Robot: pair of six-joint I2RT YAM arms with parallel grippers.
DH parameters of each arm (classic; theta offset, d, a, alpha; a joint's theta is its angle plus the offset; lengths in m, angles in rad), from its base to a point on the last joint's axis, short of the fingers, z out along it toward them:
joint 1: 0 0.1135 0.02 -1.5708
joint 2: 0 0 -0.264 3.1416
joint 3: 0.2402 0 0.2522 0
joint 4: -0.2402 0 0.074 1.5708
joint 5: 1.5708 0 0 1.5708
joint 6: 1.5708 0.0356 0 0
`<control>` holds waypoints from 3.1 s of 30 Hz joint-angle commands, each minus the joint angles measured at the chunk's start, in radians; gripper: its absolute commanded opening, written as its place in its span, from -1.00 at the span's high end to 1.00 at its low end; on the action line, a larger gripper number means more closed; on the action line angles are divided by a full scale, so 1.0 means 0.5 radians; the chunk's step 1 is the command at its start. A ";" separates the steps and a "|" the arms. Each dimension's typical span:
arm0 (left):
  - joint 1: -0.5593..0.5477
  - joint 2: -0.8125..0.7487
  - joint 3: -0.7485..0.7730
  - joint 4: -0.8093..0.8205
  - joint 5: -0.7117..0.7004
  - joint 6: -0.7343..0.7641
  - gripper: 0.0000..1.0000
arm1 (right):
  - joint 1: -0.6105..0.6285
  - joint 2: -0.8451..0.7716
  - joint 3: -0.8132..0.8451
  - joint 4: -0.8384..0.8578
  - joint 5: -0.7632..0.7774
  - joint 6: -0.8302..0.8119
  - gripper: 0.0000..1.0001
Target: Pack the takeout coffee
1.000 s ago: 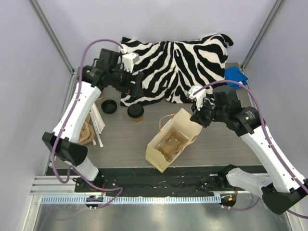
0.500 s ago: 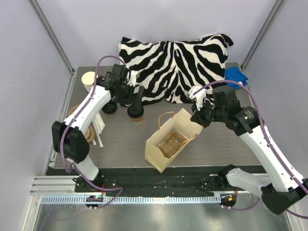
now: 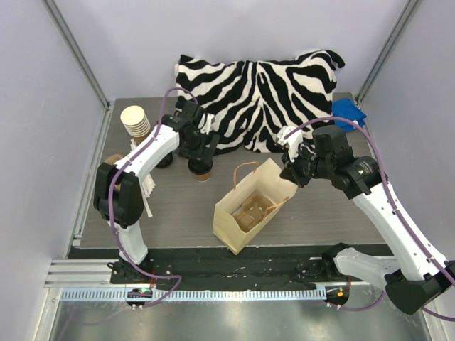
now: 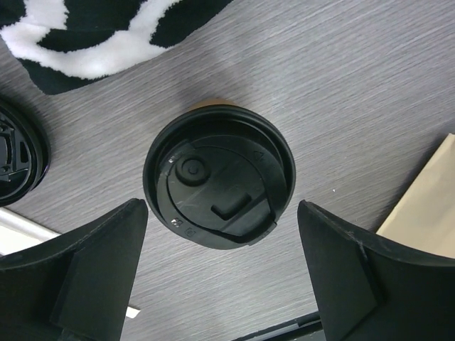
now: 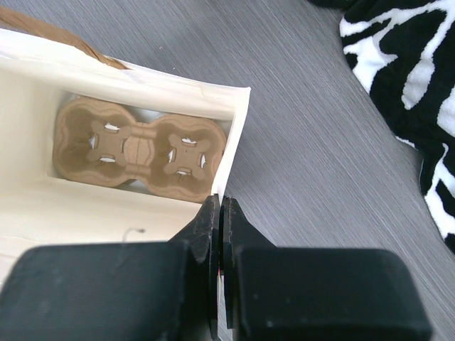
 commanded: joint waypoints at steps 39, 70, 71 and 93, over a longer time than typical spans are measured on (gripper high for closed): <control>-0.067 0.195 -0.006 0.137 -0.181 0.095 -0.61 | -0.015 0.005 -0.003 0.069 -0.032 -0.006 0.98; -0.052 -0.459 0.690 -0.639 0.343 0.527 0.54 | -0.018 0.002 0.111 -0.005 -0.035 0.027 0.98; -0.055 -0.507 0.827 -0.679 0.414 0.558 0.54 | -0.021 0.011 0.117 -0.005 -0.041 0.027 0.98; -0.812 -0.707 1.436 -0.498 0.946 0.552 0.59 | -0.018 0.140 0.249 -0.072 -0.137 0.064 0.98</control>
